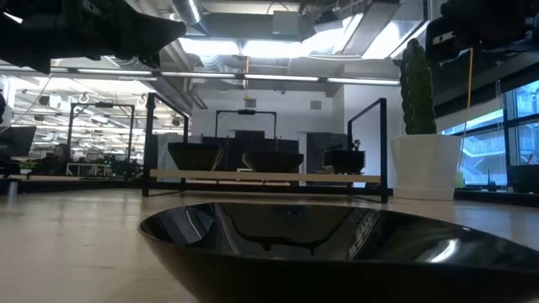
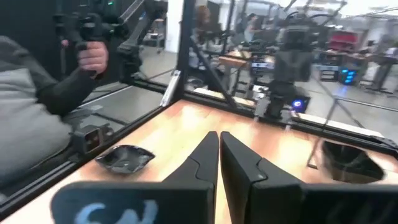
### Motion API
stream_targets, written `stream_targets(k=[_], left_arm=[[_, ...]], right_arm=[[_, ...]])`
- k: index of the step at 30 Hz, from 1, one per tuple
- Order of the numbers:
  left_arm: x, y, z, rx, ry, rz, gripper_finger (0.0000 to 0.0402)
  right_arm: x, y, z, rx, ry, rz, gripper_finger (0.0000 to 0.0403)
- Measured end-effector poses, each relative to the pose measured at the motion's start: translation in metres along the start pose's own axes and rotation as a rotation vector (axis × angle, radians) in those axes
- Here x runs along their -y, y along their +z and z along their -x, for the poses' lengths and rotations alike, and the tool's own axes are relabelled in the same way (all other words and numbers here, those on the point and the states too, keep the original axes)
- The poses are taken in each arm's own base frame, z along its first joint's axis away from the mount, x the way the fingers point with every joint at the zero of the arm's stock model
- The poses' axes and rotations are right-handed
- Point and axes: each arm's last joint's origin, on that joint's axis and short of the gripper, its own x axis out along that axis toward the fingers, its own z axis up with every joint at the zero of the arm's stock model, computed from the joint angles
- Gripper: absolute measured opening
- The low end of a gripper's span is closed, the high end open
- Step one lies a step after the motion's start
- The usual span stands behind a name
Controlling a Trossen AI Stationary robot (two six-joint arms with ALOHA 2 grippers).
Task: Pick & Place Mini shaped plates
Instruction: Stack the black square plate on top of the black square plate on the shelf
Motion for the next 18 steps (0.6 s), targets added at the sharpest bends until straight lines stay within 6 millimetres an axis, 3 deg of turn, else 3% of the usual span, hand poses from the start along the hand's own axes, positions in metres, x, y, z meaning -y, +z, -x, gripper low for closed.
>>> stream_targets(k=[6,13,18], left_arm=[[0.0,0.0,0.0,0.0,0.0,-0.001,0.0002],[0.0,0.0,0.0,-0.001,0.0,-0.001,0.0011],[0.0,-0.002,0.0,-0.023,-0.004,-0.001,0.0012]], right_arm=[[-0.013,0.021,-0.017,-0.139,0.104,-0.094,0.0005],[-0.037,0.037,-0.037,-0.755,-0.052,-0.325,0.0004],[-0.07,0.044,-0.048,-1.041,-0.064,-0.459,0.0004]])
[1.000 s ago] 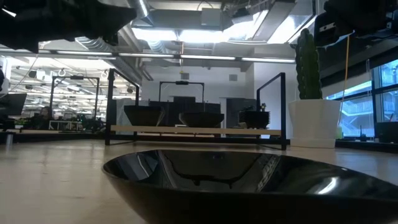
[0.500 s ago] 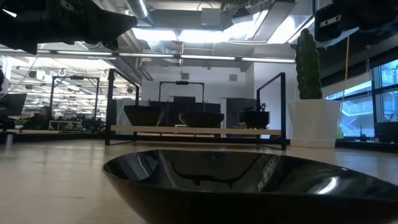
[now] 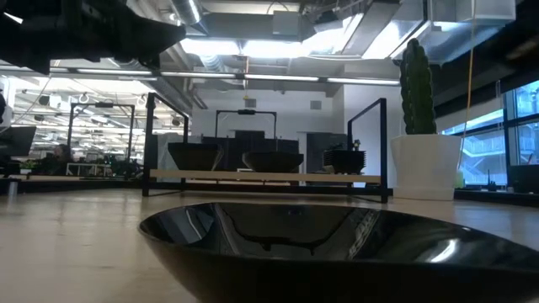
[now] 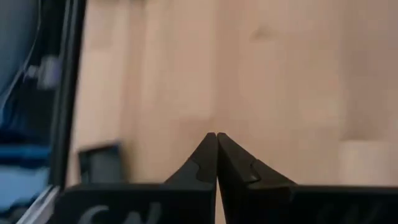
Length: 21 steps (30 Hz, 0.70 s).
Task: Pick & Place Mini shaped plates
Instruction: Stack the black square plate on top of the black square plate on the shelf
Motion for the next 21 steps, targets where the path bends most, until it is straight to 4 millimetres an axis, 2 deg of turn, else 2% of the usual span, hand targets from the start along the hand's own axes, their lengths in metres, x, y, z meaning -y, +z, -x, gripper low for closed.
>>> stream_targets(k=[5,9,15,21], left_arm=[[0.0,-0.001,0.0,-0.01,-0.001,0.0,0.0007],[0.0,-0.001,0.0,-0.01,-0.001,0.0,0.0007],[0.0,-0.003,0.0,-0.033,-0.005,0.014,0.0012],[0.001,-0.004,0.0,-0.037,-0.005,0.016,0.0008]], right_arm=[[-0.05,-0.007,-0.014,-0.117,0.036,0.042,0.0003],[-0.075,-0.024,-0.039,-0.181,-0.017,0.027,0.001],[-0.088,-0.043,-0.071,-0.344,-0.071,-0.11,0.0045],[-0.1,-0.055,-0.076,-0.456,-0.032,-0.24,0.011]])
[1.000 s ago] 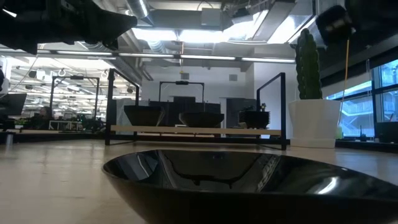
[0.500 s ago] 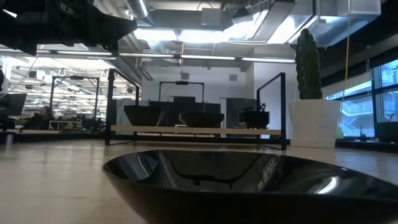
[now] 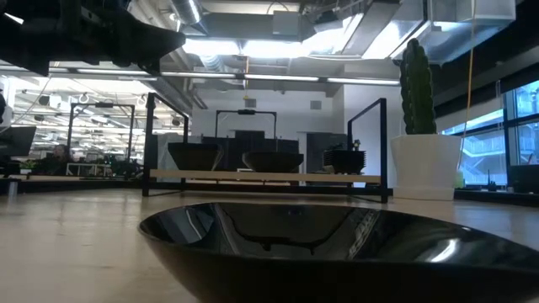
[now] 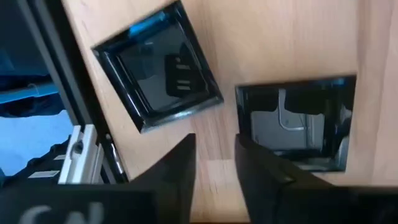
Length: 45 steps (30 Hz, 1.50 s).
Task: Pick & Place Mini shaped plates
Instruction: Stack the black square plate on top of the black square plate on the shelf
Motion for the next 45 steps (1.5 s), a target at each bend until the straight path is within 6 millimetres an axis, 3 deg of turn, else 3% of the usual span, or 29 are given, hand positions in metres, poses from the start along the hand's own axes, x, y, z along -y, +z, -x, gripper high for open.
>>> stream_targets(k=[8,26,34,43,45], left_arm=[[0.0,0.0,0.0,0.0,0.0,0.002,0.001],[0.0,-0.002,0.0,-0.021,-0.003,0.002,0.001],[0.0,-0.002,0.0,-0.021,-0.003,0.002,0.0011],[0.0,-0.002,0.0,-0.021,-0.003,0.002,0.0008],[0.0,-0.002,0.0,-0.021,-0.003,0.002,0.001]], right_arm=[[-0.003,-0.011,-0.001,0.051,-0.025,0.024,0.0168],[0.005,-0.015,-0.032,-0.107,-0.202,0.023,0.0169],[0.011,-0.017,-0.032,-0.121,-0.278,0.01,0.0127],[0.012,-0.017,-0.032,-0.122,-0.284,0.016,0.0016],[0.012,-0.017,-0.031,-0.123,-0.283,0.025,0.0008]])
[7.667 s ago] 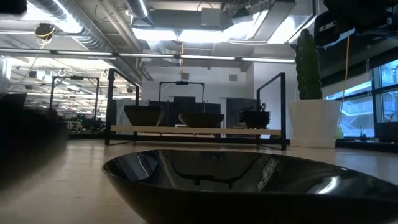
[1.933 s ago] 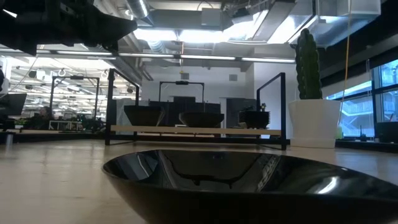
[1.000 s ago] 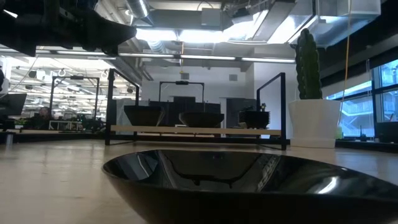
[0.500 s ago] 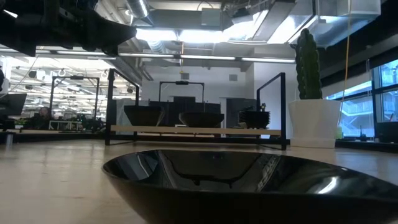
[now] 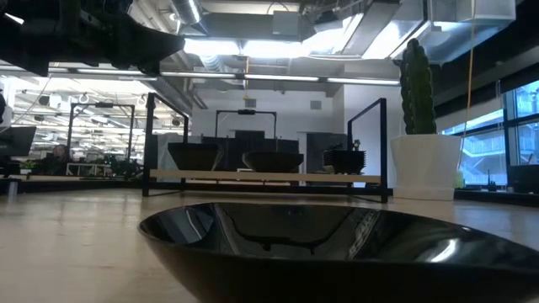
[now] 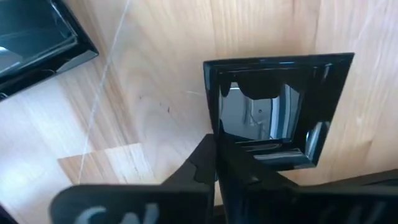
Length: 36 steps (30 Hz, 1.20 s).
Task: Pick & Place Mini shaped plates
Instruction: Stack the black square plate on top of the black square plate on the shelf
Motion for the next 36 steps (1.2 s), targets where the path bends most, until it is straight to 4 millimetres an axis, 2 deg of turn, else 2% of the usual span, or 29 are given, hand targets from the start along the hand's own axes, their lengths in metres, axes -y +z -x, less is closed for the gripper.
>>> stream_targets(k=[5,9,14,18,22,27,32,36], left_arm=[[0.0,0.0,0.0,0.0,0.0,0.0,0.001],[0.0,0.0,0.0,0.0,0.0,0.0,0.0006],[0.0,0.0,0.0,-0.001,0.0,0.0,0.0009],[0.0,0.0,0.0,-0.001,0.0,-0.001,0.0012],[0.0,0.0,0.0,-0.001,0.0,-0.016,0.001],[0.0,0.0,0.0,-0.001,0.0,-0.018,0.0007],[0.0,0.0,0.0,-0.002,0.0,-0.019,0.0009],[0.0,0.0,0.0,-0.002,0.0,-0.019,0.0013]], right_arm=[[0.0,0.0,0.001,0.0,-0.009,0.007,0.0022],[-0.001,0.002,0.01,0.056,-0.049,0.039,0.0008],[-0.007,0.008,0.038,0.157,-0.111,0.11,0.0009],[-0.003,0.021,0.067,0.217,-0.206,0.114,0.0005],[0.006,0.045,0.099,0.343,-0.299,0.094,0.0005],[0.028,0.089,0.133,0.428,-0.342,0.065,0.0003],[0.062,0.132,0.16,0.458,-0.389,0.08,0.0003],[0.093,0.16,0.168,0.441,-0.41,0.117,0.0003]])
